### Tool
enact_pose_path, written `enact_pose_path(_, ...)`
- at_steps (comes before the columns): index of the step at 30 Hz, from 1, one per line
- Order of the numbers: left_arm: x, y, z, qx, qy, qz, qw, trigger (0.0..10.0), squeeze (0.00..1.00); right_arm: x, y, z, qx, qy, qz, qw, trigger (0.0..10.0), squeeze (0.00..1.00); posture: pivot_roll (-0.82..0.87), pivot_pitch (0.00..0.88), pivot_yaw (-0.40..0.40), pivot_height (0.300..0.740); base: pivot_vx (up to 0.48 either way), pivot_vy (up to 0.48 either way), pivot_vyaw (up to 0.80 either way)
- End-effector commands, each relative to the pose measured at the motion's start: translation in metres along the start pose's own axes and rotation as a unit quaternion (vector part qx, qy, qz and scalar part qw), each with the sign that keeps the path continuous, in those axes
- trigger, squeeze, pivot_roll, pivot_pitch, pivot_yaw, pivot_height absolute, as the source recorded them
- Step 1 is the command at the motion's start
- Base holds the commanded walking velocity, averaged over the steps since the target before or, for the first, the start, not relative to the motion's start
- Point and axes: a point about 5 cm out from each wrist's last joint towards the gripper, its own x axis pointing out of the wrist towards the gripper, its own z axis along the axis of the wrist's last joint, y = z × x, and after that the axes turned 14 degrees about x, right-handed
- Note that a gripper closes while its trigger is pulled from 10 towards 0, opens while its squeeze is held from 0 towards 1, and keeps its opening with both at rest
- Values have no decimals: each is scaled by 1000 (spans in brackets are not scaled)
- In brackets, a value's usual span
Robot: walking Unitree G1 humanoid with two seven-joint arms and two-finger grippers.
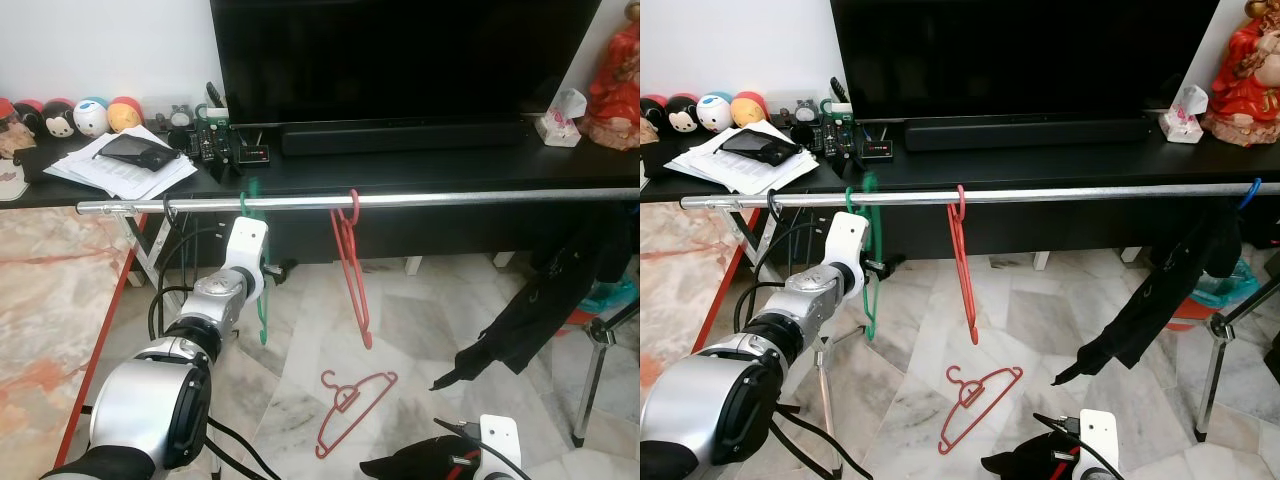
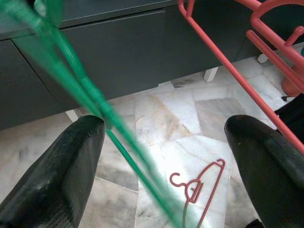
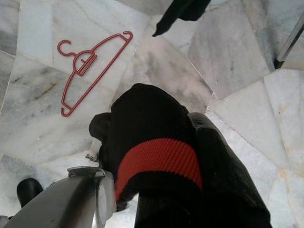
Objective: Hang hanger
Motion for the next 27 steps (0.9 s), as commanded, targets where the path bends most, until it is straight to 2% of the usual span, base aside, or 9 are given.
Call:
enact_pose_path(1,0,5,2,15,7,19,1000,10000,0,1,-1,4,0,-6,0,1000,10000,0,-175,0,-1,740,0,0,0)
enact_pose_path(6,-1,16,6,24,3,66,998,10000,0,1,-1,4,1,-6,-1,1000,10000,0,-175,0,-1,740,0,0,0)
enact_pose_path(11,-4,29,0,32,40,125,991,10000,0,1,-1,4,0,-7,0,1000,10000,0,-176,0,-1,740,0,0,0)
enact_pose_path(20,-4,25,-2,16,45,123,991,10000,0,1,-1,5,0,-7,0,1000,10000,0,-178,0,-1,740,0,0,0)
enact_pose_path(25,-1,17,0,14,41,102,994,10000,0,1,-1,5,1,-8,0,1000,10000,0,-188,0,3,740,0,0,0)
enact_pose_path(27,0,10,-2,13,52,72,996,10000,0,1,-1,4,3,-9,-1,1000,10000,0,-189,0,5,740,0,0,0)
